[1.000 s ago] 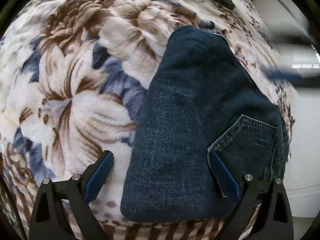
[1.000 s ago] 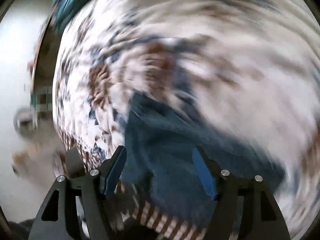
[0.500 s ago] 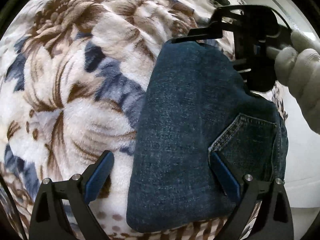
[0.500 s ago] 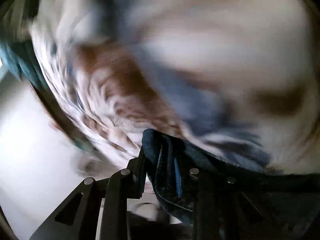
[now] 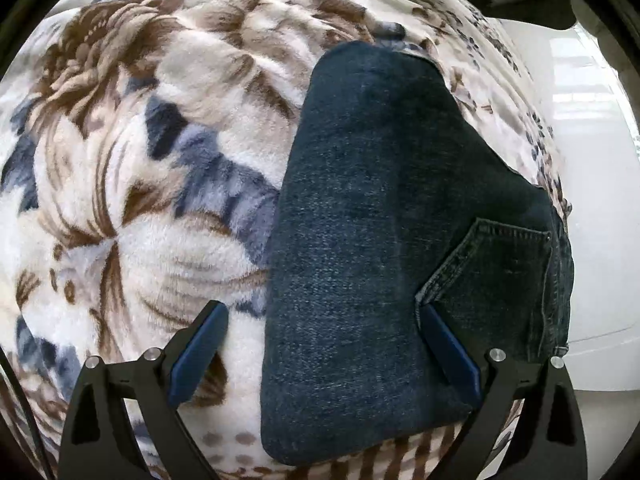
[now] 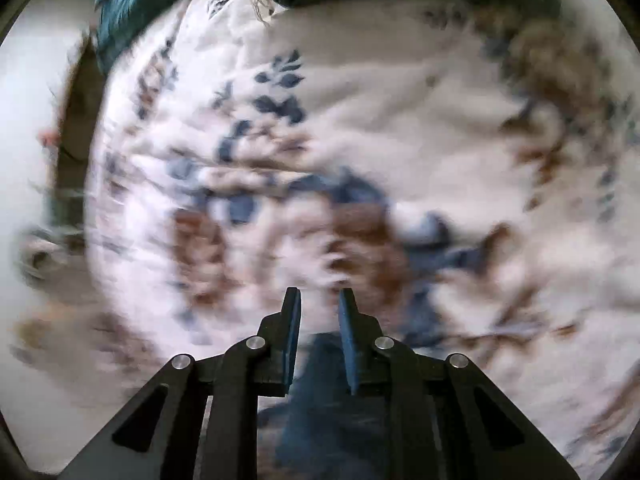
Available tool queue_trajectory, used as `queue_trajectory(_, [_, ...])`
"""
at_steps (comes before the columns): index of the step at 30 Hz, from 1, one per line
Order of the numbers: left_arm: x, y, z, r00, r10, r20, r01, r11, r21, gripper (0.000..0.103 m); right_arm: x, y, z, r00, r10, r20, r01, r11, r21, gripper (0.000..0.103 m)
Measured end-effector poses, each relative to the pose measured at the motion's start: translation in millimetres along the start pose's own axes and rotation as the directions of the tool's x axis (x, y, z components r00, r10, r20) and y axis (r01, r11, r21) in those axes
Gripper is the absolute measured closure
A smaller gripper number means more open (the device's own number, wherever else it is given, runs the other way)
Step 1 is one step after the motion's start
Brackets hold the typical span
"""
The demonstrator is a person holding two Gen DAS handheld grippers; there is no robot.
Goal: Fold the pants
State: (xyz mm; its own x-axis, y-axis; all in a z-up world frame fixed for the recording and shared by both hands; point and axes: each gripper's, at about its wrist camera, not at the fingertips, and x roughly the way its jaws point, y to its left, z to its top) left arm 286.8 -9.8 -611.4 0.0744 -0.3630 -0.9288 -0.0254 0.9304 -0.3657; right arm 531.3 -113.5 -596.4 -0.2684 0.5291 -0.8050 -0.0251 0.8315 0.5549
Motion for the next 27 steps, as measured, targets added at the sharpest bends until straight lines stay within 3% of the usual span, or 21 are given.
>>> queue_trajectory(1, [0.3, 0.4, -0.4, 1.000, 0.001, -0.001, -0.001, 1.000, 0.000, 0.003, 8.5, 3.6, -2.0, 0.999, -0.001, -0.043, 0.000, 1.000, -0.021, 0.060])
queue_trajectory(2, [-0.4, 0.6, -0.5, 1.000, 0.002, -0.003, -0.002, 1.000, 0.000, 0.003, 20.0, 7.3, -4.4, 0.996, -0.018, -0.087, 0.013, 0.998, -0.056, 0.057])
queue_trajectory(4, [0.2, -1.7, -2.6, 1.000, 0.004, -0.008, -0.004, 1.000, 0.010, 0.003, 52.3, -1.3, -13.7, 0.979, -0.097, -0.180, 0.085, 0.994, -0.073, 0.058])
queue_trajectory(5, [-0.8, -1.9, -2.3, 1.000, 0.005, -0.009, -0.005, 1.000, 0.013, 0.003, 60.4, -9.2, -15.0, 0.969, -0.165, -0.186, 0.155, 0.986, -0.067, 0.070])
queue_trajectory(6, [-3.6, -1.9, -1.3, 1.000, 0.001, -0.009, -0.001, 1.000, 0.012, 0.003, 66.7, -16.1, -14.1, 0.956, -0.236, -0.177, 0.226, 0.971, -0.075, 0.065])
queue_trajectory(9, [-27.5, 4.7, 3.8, 0.999, -0.018, 0.041, 0.018, 1.000, -0.001, 0.005, 49.9, -24.6, -16.7, 0.980, -0.166, -0.113, 0.166, 0.986, -0.003, 0.055])
queue_trajectory(10, [-36.9, 6.4, 6.0, 0.997, -0.024, 0.074, 0.025, 1.000, -0.002, 0.005, 35.9, -23.7, -22.5, 0.986, -0.148, -0.076, 0.149, 0.989, 0.000, 0.046])
queue_trajectory(11, [-53.2, 7.7, 10.9, 0.991, -0.026, 0.134, 0.027, 1.000, -0.004, 0.005, 23.3, -24.7, -29.7, 0.989, -0.141, -0.040, 0.141, 0.990, 0.000, 0.031])
queue_trajectory(13, [-77.6, 8.7, 23.7, 0.978, -0.052, 0.200, 0.054, 0.999, -0.002, 0.005, -12.0, -31.6, -53.5, 0.992, -0.110, 0.069, 0.109, 0.994, 0.014, 0.016])
queue_trajectory(16, [-88.1, 8.1, 44.1, 0.979, -0.092, 0.183, 0.090, 0.996, 0.018, 0.005, -69.3, -61.7, -105.2, 0.961, -0.125, 0.246, 0.114, 0.992, 0.059, 0.014])
queue_trajectory(19, [-77.0, 5.6, 63.1, 0.985, -0.103, 0.135, 0.101, 0.995, 0.024, 0.005, -109.9, -104.4, -164.2, 0.908, -0.200, 0.368, 0.153, 0.976, 0.154, 0.012])
queue_trajectory(21, [-62.1, 1.0, 70.1, 0.988, -0.113, 0.103, 0.111, 0.994, 0.021, 0.005, -117.9, -141.7, -203.9, 0.910, -0.202, 0.363, 0.124, 0.966, 0.227, 0.012])
queue_trajectory(23, [-44.7, -2.4, 69.1, 0.994, -0.090, 0.068, 0.088, 0.995, 0.036, 0.005, -107.6, -169.5, -230.7, 0.926, -0.173, 0.335, 0.080, 0.959, 0.273, 0.012])
queue_trajectory(25, [-23.3, -4.0, 69.9, 0.998, -0.049, 0.028, 0.047, 0.997, 0.061, 0.005, -87.4, -198.7, -249.6, 0.933, -0.156, 0.324, 0.054, 0.951, 0.303, 0.012])
queue_trajectory(27, [-4.9, -0.8, 67.3, 0.997, -0.070, -0.023, 0.071, 0.996, 0.054, 0.005, -58.3, -216.8, -257.0, 0.943, -0.121, 0.310, 0.021, 0.951, 0.307, 0.012])
